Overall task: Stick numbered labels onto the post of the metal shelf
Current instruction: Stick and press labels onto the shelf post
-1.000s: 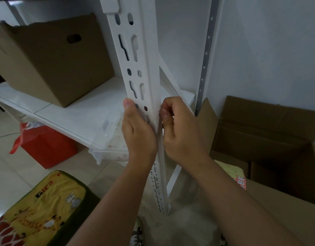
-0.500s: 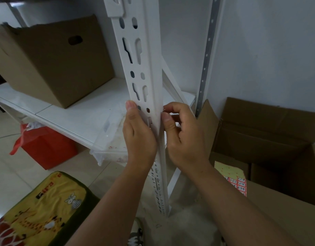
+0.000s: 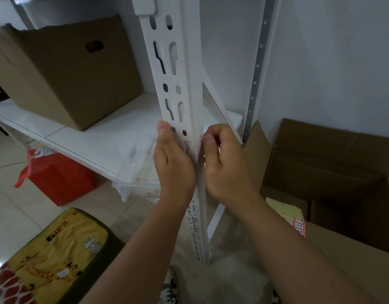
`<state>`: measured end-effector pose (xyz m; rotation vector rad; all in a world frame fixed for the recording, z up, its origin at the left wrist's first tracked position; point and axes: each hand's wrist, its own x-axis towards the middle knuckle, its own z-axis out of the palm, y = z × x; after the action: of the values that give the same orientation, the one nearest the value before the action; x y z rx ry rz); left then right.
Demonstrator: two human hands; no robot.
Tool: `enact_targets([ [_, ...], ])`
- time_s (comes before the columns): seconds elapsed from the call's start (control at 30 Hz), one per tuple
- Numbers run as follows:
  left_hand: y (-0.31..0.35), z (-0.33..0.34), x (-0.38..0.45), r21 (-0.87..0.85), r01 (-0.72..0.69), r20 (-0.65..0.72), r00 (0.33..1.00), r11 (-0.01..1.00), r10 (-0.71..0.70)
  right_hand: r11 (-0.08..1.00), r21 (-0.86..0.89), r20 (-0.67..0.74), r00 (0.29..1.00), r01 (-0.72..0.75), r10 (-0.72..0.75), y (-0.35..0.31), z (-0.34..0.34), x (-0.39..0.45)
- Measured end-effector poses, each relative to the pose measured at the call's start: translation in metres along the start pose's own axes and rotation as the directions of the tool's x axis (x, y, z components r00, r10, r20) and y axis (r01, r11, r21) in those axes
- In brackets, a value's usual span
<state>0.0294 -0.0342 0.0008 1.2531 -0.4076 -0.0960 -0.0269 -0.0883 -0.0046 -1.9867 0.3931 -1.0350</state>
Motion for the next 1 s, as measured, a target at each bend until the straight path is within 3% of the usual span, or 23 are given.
enact_targets([
  [0.07, -0.001, 0.001, -0.001, 0.018, -0.005, -0.019, 1.0, 1.0, 0.005, 0.972, 0.093, 0.086, 0.975, -0.215, 0.207, 0.003, 0.003, -0.004],
  [0.13, 0.0, 0.001, -0.001, 0.023, -0.003, -0.017, 1.0, 1.0, 0.003, 0.944, 0.135, 0.095, 0.953, -0.3, 0.289, 0.006, 0.005, -0.008],
  [0.27, 0.004, -0.001, -0.003, 0.048, -0.032, -0.011, 0.999, 0.998, 0.033, 0.95, 0.193, 0.008, 0.968, -0.246, 0.249, 0.002, 0.002, -0.01],
  [0.4, 0.0, -0.002, -0.01, 0.223, -0.227, -0.029, 0.971, 0.948, 0.239, 0.942, 0.259, -0.02, 0.974, -0.215, 0.227, -0.002, -0.005, -0.013],
  [0.47, -0.003, -0.004, -0.013, 0.32, -0.353, -0.045, 0.921, 0.879, 0.387, 0.93, 0.308, -0.013, 0.977, -0.2, 0.214, -0.006, -0.011, -0.014],
  [0.57, -0.001, -0.01, -0.018, 0.507, -0.53, 0.006, 0.791, 0.68, 0.612, 0.869, 0.452, 0.022, 0.976, -0.201, 0.215, -0.012, -0.019, -0.017],
  [0.7, 0.006, -0.013, -0.024, 0.573, -0.648, 0.131, 0.678, 0.502, 0.724, 0.744, 0.629, 0.111, 0.973, -0.226, 0.201, -0.017, -0.026, -0.023],
  [0.87, 0.005, -0.013, -0.024, 0.532, -0.751, 0.286, 0.593, 0.39, 0.753, 0.678, 0.69, 0.178, 0.968, -0.253, 0.18, -0.017, -0.031, -0.024],
  [1.0, 0.007, -0.014, -0.024, 0.455, -0.781, 0.305, 0.588, 0.427, 0.749, 0.664, 0.7, 0.179, 0.965, -0.263, 0.193, -0.014, -0.029, -0.023],
])
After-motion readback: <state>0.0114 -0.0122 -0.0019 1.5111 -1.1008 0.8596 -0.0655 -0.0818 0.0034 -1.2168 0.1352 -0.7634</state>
